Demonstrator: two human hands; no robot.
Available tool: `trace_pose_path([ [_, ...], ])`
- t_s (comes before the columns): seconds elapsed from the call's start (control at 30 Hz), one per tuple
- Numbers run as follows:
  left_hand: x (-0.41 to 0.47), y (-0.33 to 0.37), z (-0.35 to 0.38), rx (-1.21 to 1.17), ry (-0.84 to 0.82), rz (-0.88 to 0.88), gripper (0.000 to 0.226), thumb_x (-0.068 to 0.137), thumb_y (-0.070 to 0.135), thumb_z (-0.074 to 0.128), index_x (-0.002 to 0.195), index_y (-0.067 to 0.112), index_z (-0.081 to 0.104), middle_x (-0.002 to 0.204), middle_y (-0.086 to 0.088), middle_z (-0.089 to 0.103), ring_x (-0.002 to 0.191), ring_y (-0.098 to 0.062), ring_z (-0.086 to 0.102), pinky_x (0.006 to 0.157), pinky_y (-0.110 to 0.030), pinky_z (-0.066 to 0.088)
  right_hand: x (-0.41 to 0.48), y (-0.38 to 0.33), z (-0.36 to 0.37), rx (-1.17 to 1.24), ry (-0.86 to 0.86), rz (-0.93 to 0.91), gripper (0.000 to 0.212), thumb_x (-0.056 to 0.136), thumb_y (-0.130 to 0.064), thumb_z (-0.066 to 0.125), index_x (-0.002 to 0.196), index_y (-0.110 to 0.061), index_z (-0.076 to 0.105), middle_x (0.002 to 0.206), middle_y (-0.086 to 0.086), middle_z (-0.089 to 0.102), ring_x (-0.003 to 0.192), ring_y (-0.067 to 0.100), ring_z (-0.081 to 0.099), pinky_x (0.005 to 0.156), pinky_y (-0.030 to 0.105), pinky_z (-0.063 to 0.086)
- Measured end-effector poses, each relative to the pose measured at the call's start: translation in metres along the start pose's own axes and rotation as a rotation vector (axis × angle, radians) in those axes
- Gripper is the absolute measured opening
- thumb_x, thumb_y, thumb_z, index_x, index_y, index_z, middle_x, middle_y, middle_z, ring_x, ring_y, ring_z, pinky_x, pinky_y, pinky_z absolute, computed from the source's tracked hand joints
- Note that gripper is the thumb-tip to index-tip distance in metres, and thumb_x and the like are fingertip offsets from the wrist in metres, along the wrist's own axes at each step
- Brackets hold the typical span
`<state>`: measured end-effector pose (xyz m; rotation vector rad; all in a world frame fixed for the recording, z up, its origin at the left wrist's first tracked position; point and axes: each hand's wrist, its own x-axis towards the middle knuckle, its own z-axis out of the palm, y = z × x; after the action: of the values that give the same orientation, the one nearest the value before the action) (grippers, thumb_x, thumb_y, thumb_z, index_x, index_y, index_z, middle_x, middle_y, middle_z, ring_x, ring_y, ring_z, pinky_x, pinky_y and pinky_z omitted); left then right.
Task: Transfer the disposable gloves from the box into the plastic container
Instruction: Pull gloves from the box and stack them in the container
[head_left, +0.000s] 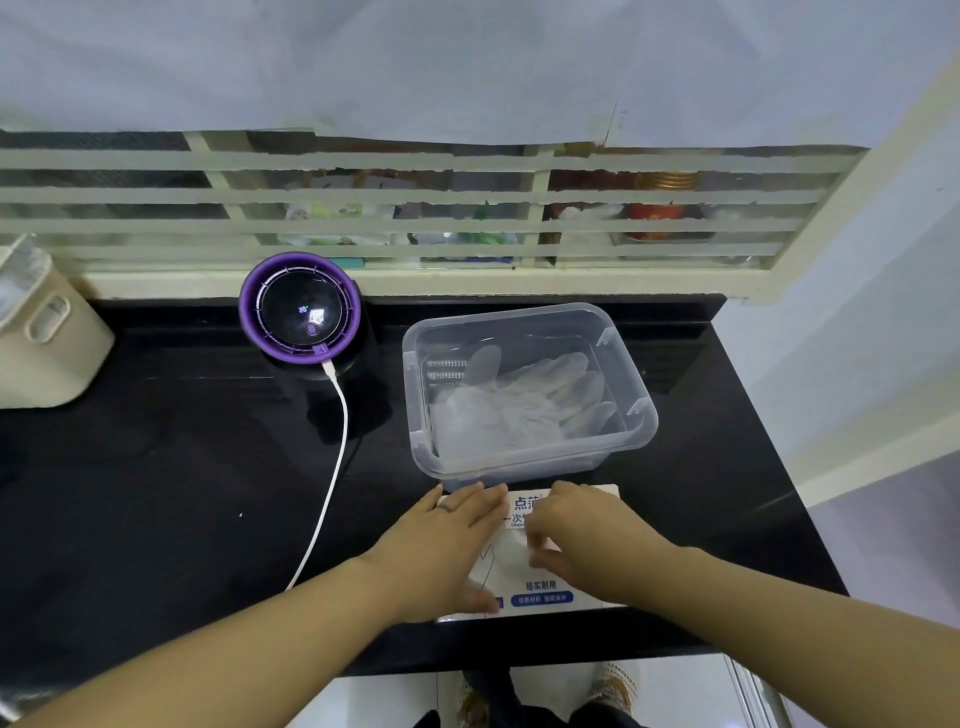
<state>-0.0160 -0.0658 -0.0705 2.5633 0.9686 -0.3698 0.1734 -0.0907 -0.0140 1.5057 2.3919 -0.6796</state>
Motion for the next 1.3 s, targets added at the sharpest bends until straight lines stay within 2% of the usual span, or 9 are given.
trace_pose_path([
  [0.43, 0.001, 0.005, -0.005, 0.008, -0.025, -0.024, 0.1, 0.084, 0.061, 0.057, 0.155, 0.02, 0.001, 0.162, 0.007, -0.001, 0.148, -0.014, 0.001, 0.121, -0.042, 0.005, -0.008, -0.01, -0.055, 0.018, -0.077, -0.045, 0.012, 0.09, -0.027, 0.062, 0.089, -0.016, 0.064, 0.095, 0.0, 0.066, 0.087, 0.016, 0.058, 0.084, 0.03, 0.05],
  [0.67, -0.001, 0.009, -0.014, 0.047, -0.035, -0.021, 0.099, 0.085, 0.062, 0.056, 0.154, 0.015, 0.005, 0.16, 0.003, 0.005, 0.148, -0.017, 0.005, 0.121, -0.038, 0.002, -0.013, 0.001, -0.102, 0.042, -0.004, 0.014, 0.015, 0.088, -0.027, 0.065, 0.079, -0.021, 0.055, 0.08, -0.011, 0.055, 0.076, 0.007, 0.053, 0.071, 0.018, 0.045],
  [0.8, -0.005, 0.013, -0.023, 0.055, -0.039, -0.013, 0.092, 0.085, 0.061, 0.056, 0.151, 0.008, 0.018, 0.158, -0.002, 0.016, 0.147, -0.019, 0.01, 0.121, -0.036, 0.002, -0.014, 0.009, -0.135, 0.14, 0.134, 0.024, 0.02, 0.089, -0.029, 0.063, 0.075, -0.031, 0.049, 0.079, -0.015, 0.054, 0.073, 0.001, 0.052, 0.062, 0.009, 0.041],
  [0.87, -0.01, 0.016, -0.034, -0.08, -0.034, -0.005, 0.085, 0.084, 0.057, 0.061, 0.147, 0.011, 0.028, 0.153, 0.003, 0.026, 0.143, -0.016, 0.021, 0.12, -0.029, 0.011, -0.013, 0.014, -0.145, 0.168, 0.171, 0.02, 0.02, 0.09, -0.031, 0.06, 0.077, -0.036, 0.046, 0.083, -0.016, 0.054, 0.077, 0.002, 0.054, 0.067, 0.012, 0.043],
  [0.97, -0.023, 0.018, -0.064, -0.525, -0.053, -0.019, 0.07, 0.08, 0.049, 0.072, 0.14, 0.032, 0.04, 0.139, 0.025, 0.041, 0.127, 0.005, 0.039, 0.107, -0.017, 0.031, -0.012, 0.02, -0.151, 0.182, 0.168, 0.027, 0.016, 0.093, -0.032, 0.056, 0.081, -0.036, 0.047, 0.085, -0.015, 0.055, 0.079, 0.006, 0.054, 0.076, 0.024, 0.049],
  [1.03, -0.029, 0.01, -0.088, -0.666, -0.071, -0.046, 0.057, 0.08, 0.048, 0.073, 0.131, 0.037, 0.05, 0.126, 0.028, 0.053, 0.112, 0.016, 0.048, 0.102, -0.013, 0.038, -0.013, 0.022, -0.154, 0.209, 0.16, 0.03, 0.01, 0.093, -0.031, 0.055, 0.085, -0.034, 0.05, 0.088, -0.012, 0.059, 0.082, 0.008, 0.057, 0.079, 0.028, 0.052],
  [1.1, -0.031, 0.0, -0.112, -0.748, 0.007, -0.112, 0.052, 0.076, 0.052, 0.072, 0.123, 0.039, 0.052, 0.115, 0.026, 0.059, 0.1, 0.014, 0.057, 0.095, -0.017, 0.047, -0.013, 0.021, -0.158, 0.249, 0.169, 0.037, 0.006, 0.092, -0.029, 0.058, 0.089, -0.03, 0.053, 0.087, -0.011, 0.062, 0.077, 0.006, 0.06, 0.075, 0.023, 0.053],
  [1.17, -0.029, -0.006, -0.133, -0.793, 0.163, -0.178, 0.06, 0.074, 0.052, 0.07, 0.127, 0.042, 0.045, 0.12, 0.022, 0.056, 0.104, 0.007, 0.058, 0.094, -0.022, 0.05, -0.011, 0.019, -0.162, 0.277, 0.199, 0.051, 0.007, 0.09, -0.029, 0.062, 0.093, -0.03, 0.055, 0.085, -0.011, 0.062, 0.067, 0.004, 0.06, 0.063, 0.017, 0.051],
  [1.3, -0.021, 0.004, -0.16, -0.561, 0.678, -0.233, 0.064, 0.083, 0.04, 0.069, 0.139, 0.032, 0.039, 0.122, 0.024, 0.039, 0.114, 0.005, 0.04, 0.1, -0.02, 0.036, -0.002, 0.017, -0.169, 0.291, 0.326, 0.088, 0.023, 0.087, -0.029, 0.065, 0.107, -0.03, 0.055, 0.077, -0.007, 0.061, 0.06, 0.004, 0.056, 0.055, 0.018, 0.047],
])
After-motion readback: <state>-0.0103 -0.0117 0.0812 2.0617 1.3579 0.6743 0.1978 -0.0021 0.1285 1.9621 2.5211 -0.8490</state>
